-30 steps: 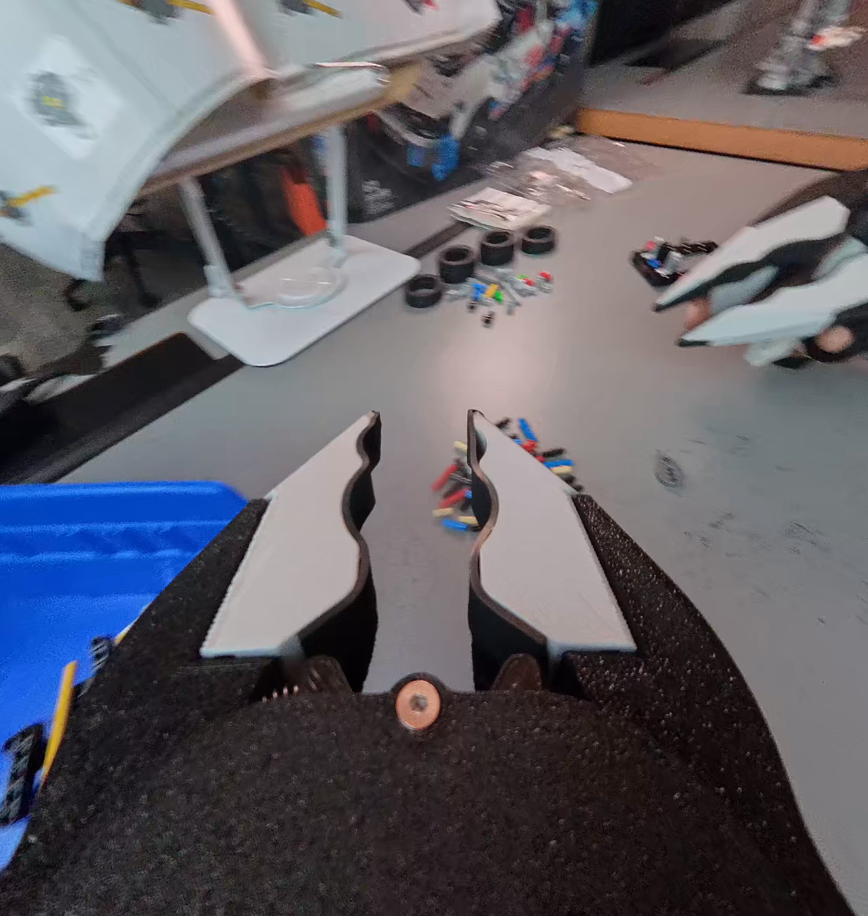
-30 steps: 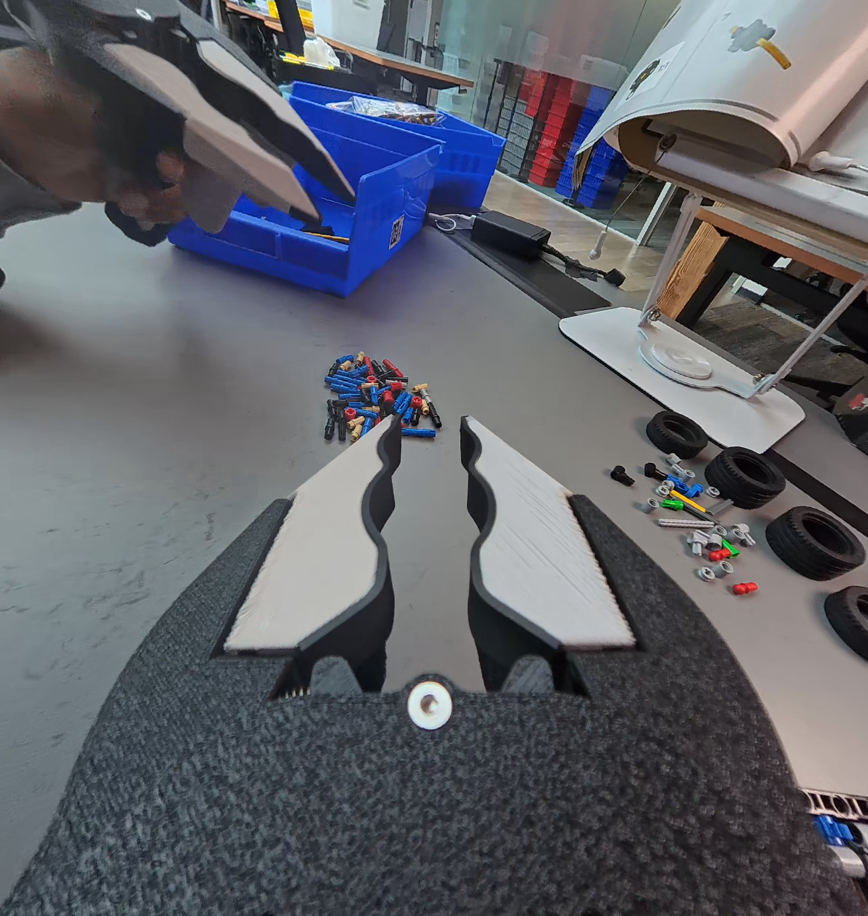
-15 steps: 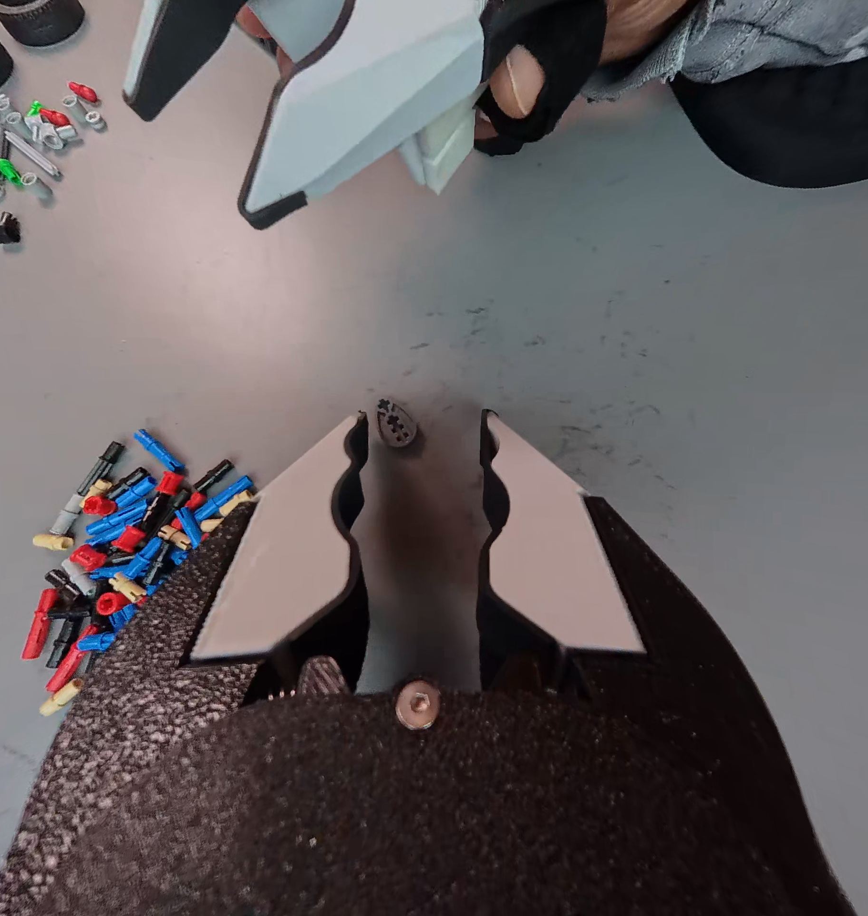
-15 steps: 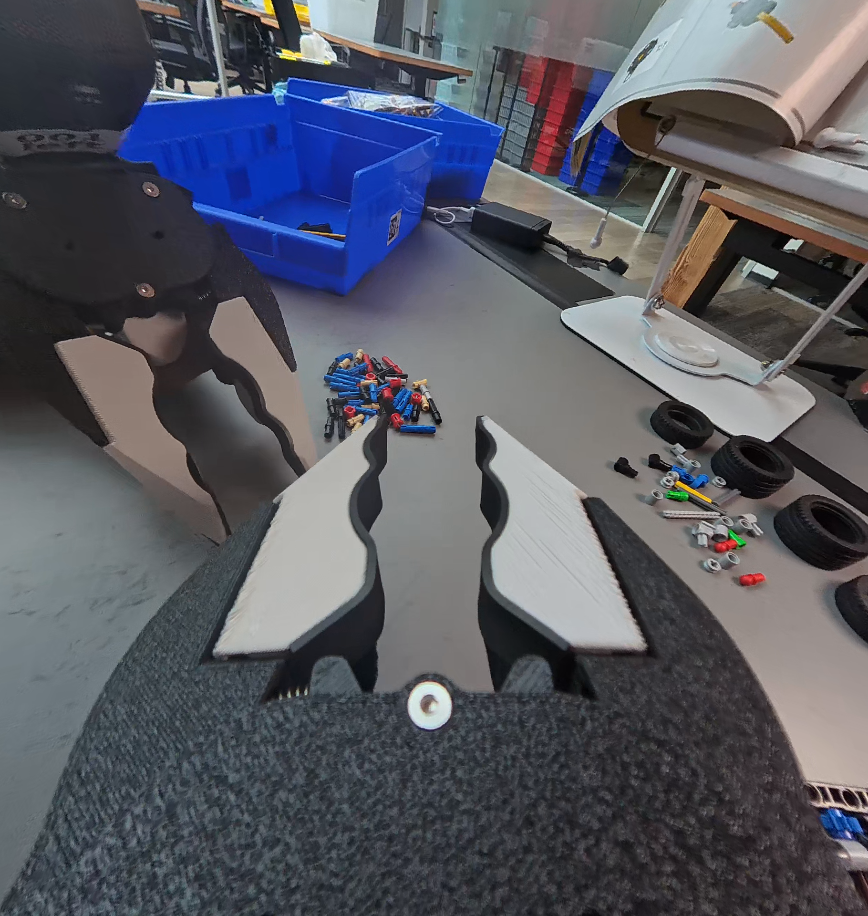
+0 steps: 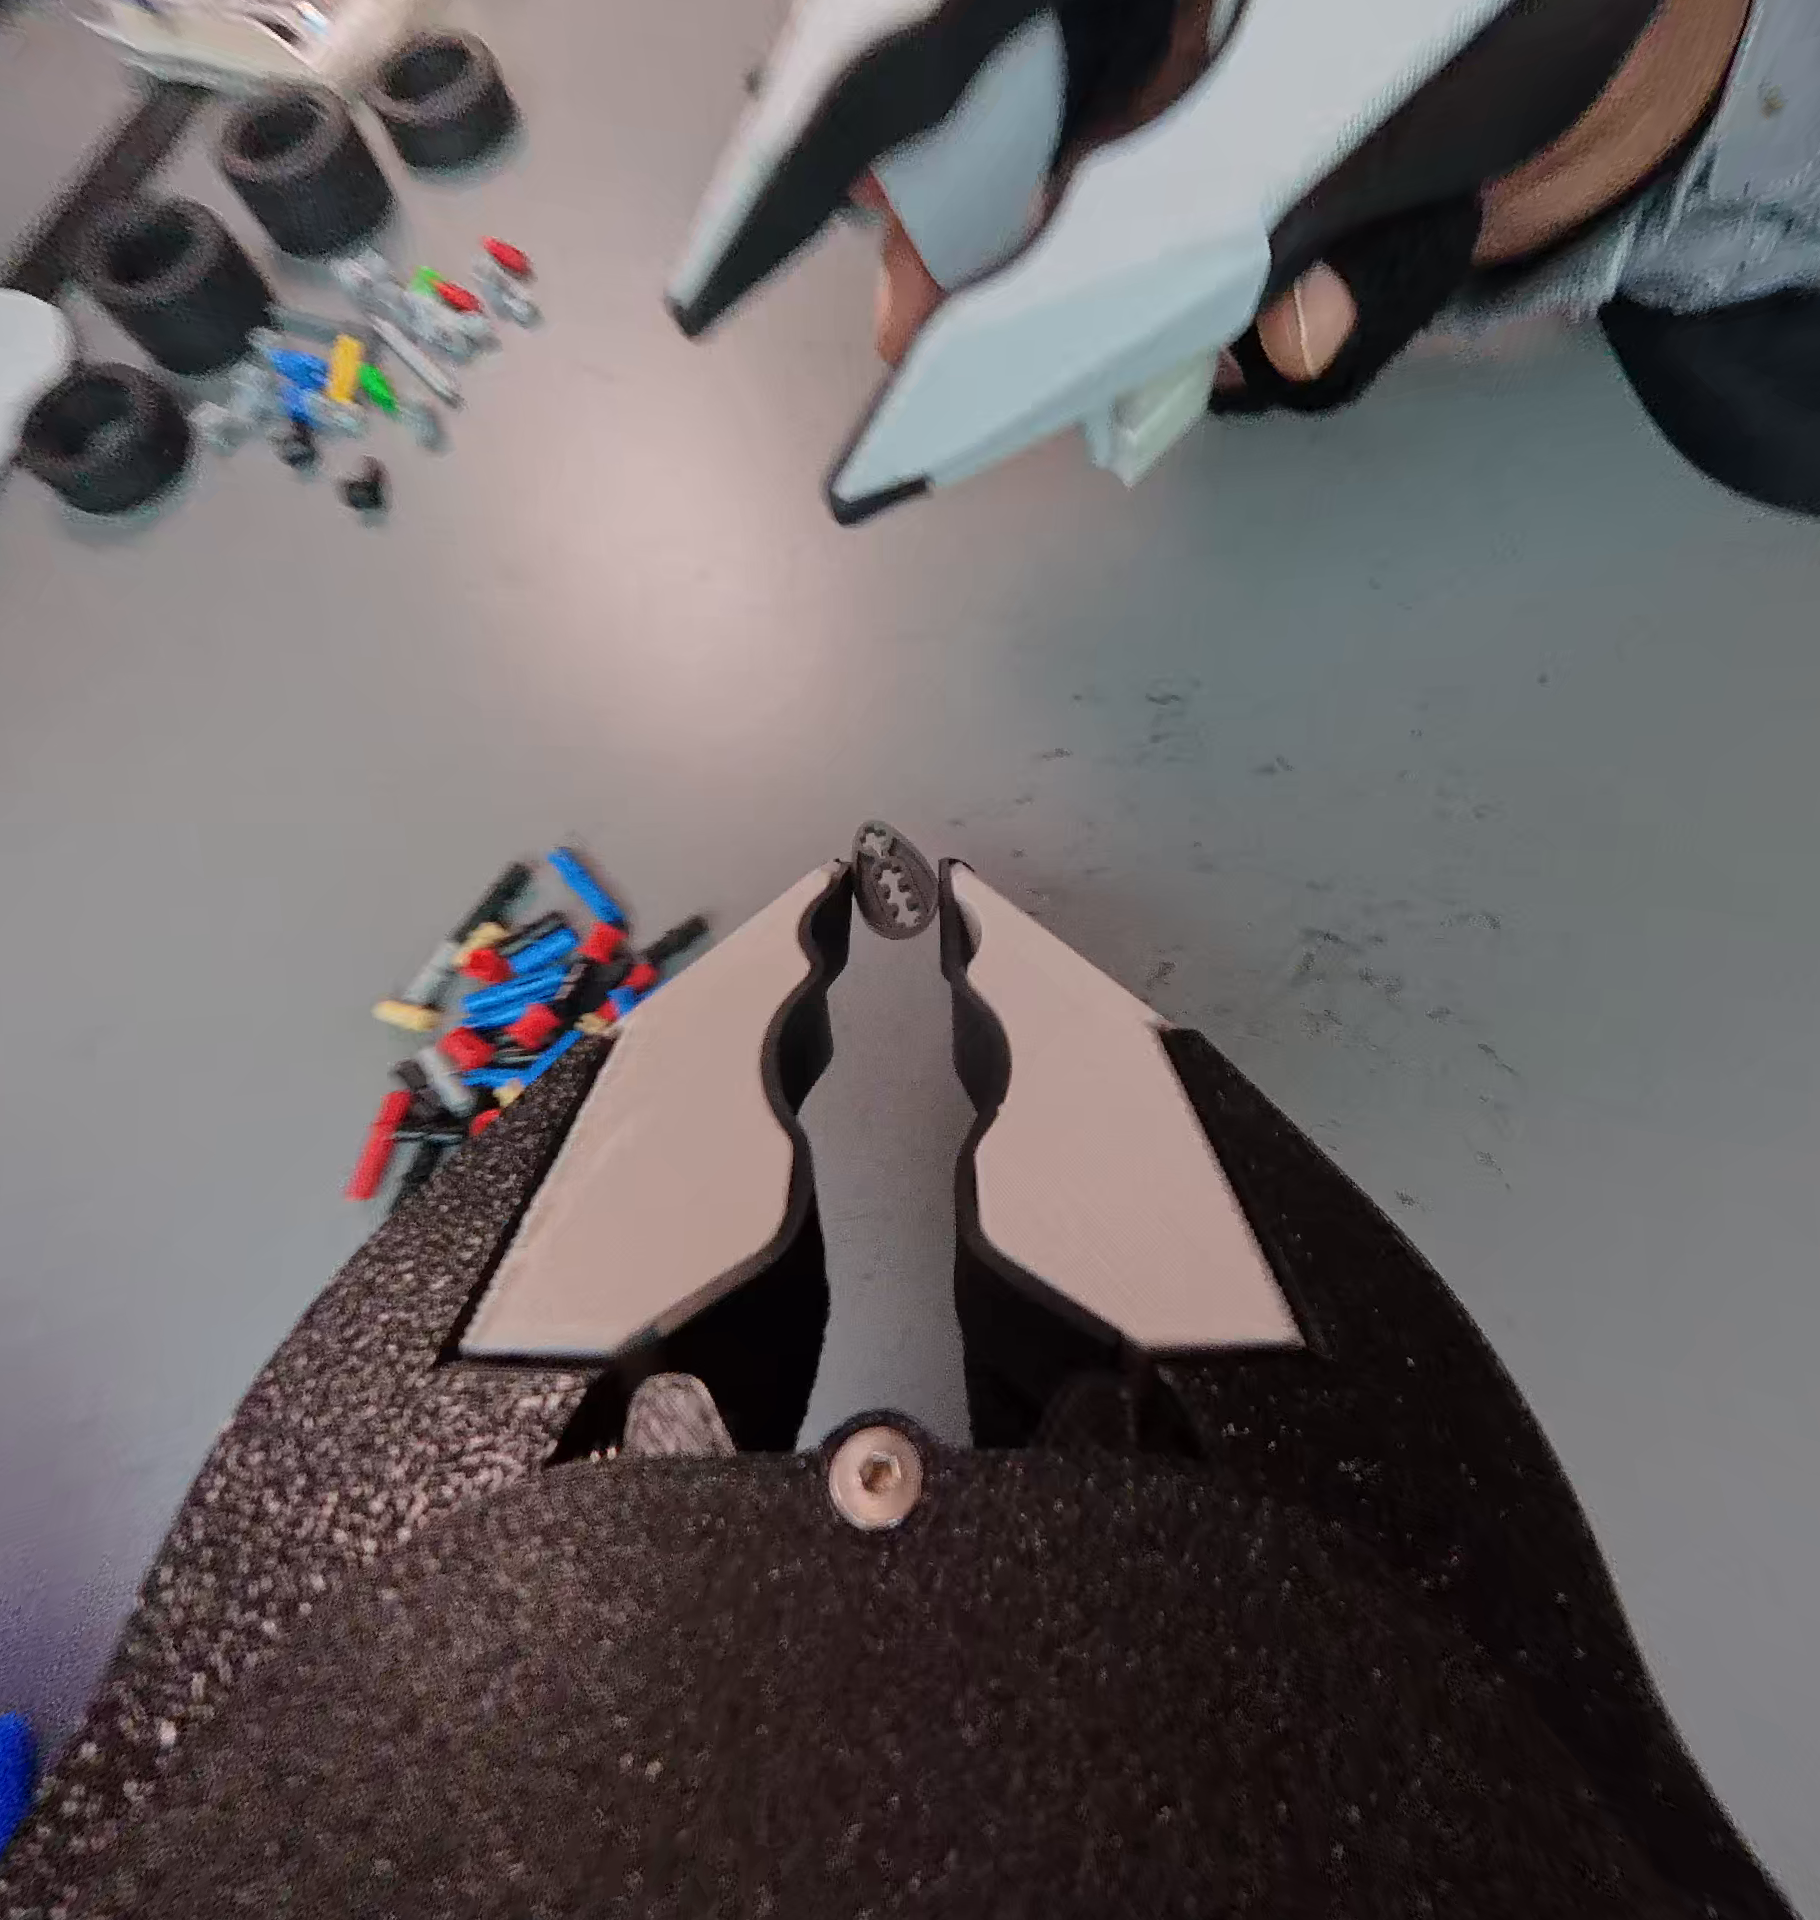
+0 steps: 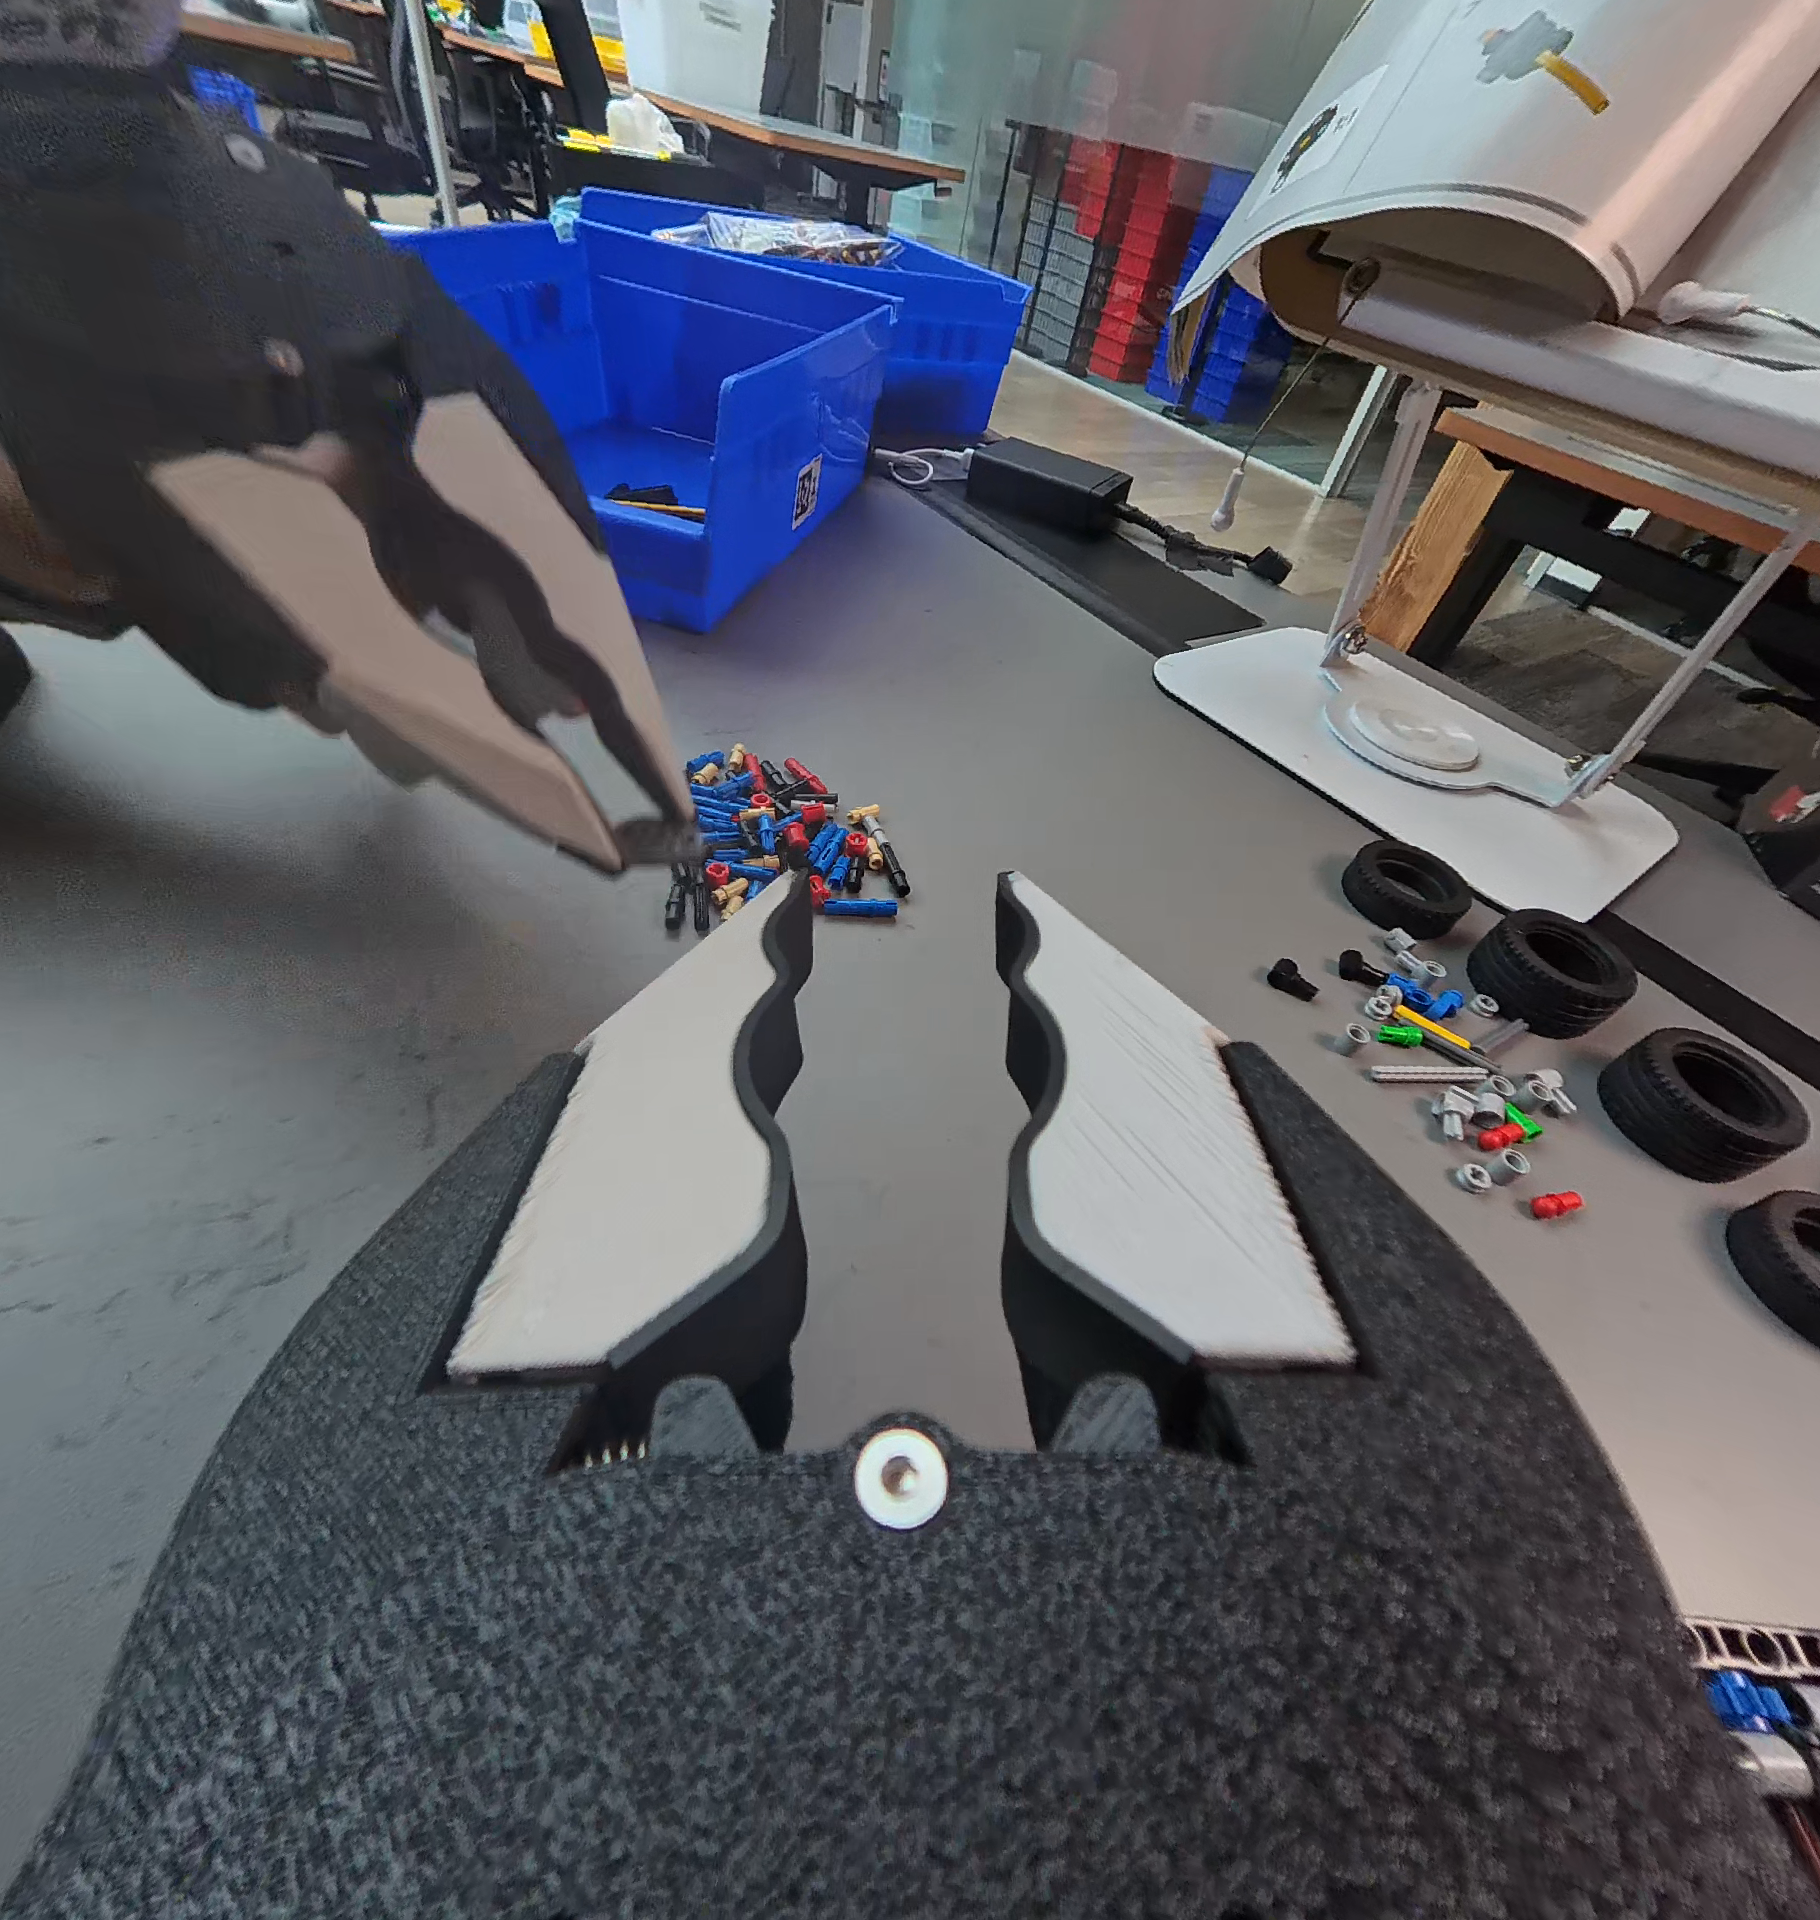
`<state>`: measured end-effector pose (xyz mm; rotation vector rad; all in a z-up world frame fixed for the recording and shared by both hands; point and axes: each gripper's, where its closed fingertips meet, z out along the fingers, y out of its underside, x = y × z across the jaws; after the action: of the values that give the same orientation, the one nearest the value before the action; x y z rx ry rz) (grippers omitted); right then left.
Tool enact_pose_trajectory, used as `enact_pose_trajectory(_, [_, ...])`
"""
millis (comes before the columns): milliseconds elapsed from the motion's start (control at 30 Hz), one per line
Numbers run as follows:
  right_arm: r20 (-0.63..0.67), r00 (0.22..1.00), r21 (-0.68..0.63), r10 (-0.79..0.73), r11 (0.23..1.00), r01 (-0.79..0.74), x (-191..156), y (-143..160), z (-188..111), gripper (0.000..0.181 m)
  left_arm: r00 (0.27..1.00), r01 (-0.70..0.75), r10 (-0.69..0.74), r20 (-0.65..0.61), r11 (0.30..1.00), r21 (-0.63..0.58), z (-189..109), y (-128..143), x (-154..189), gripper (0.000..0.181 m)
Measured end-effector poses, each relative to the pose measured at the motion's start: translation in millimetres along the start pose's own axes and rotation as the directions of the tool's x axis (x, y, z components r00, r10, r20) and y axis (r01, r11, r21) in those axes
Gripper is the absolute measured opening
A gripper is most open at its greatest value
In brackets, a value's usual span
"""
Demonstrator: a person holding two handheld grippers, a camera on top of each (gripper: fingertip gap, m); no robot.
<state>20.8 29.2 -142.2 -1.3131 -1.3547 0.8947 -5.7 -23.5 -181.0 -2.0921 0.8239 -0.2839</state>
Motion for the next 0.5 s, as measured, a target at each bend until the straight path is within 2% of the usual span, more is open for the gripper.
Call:
enact_pose_trajectory(33, [-0.006, 1.000, 0.000, 0.003, 1.000, -0.003, 1.6, 0.1, -0.3, 0.035, 0.996, 0.015, -0.021, 0.084, 0.998, 0.068, -22.9, -13.2, -21.5, 0.016])
enact_pose_trajectory(100, [-0.022, 1.000, 0.000, 0.013, 1.000, -0.013, 6.1, 0.3, 0.2, 0.035, 0.948, 0.046, -0.101, 0.300, 0.981, 0.187, -80.5, -27.8, -76.0, 0.016])
enact_pose_trajectory(133, [-0.027, 1.000, -0.001, 0.016, 1.000, -0.016, 7.8, 0.5, 0.8, 0.035, 0.906, 0.069, -0.153, 0.395, 0.973, 0.219, -108.2, -24.7, -101.9, 0.016])
enact_pose_trajectory(233, [-0.022, 1.000, -0.006, 0.018, 1.000, -0.018, 8.3, 1.1, 2.3, 0.035, 0.779, 0.226, -0.294, 0.553, 0.955, 0.190, -156.1, 20.6, -157.0, 0.016])
enact_pose_trajectory(300, [-0.021, 1.000, -0.008, 0.013, 1.000, -0.013, 7.6, 1.3, 2.6, 0.035, 0.726, 0.316, -0.353, 0.590, 0.933, 0.170, -163.9, 49.2, -173.0, 0.017])
enact_pose_trajectory(367, [-0.023, 1.000, -0.007, 0.006, 1.000, -0.006, 7.1, 1.2, 2.5, 0.035, 0.701, 0.349, -0.375, 0.607, 0.922, 0.167, -162.2, 62.6, -179.3, 0.029])
enact_pose_trajectory(500, [-0.022, 1.000, -0.008, 0.002, 1.000, -0.002, 6.5, 1.2, 2.6, 0.035, 0.703, 0.334, -0.389, 0.595, 0.920, 0.207, -155.5, 57.2, -181.2, 0.056])
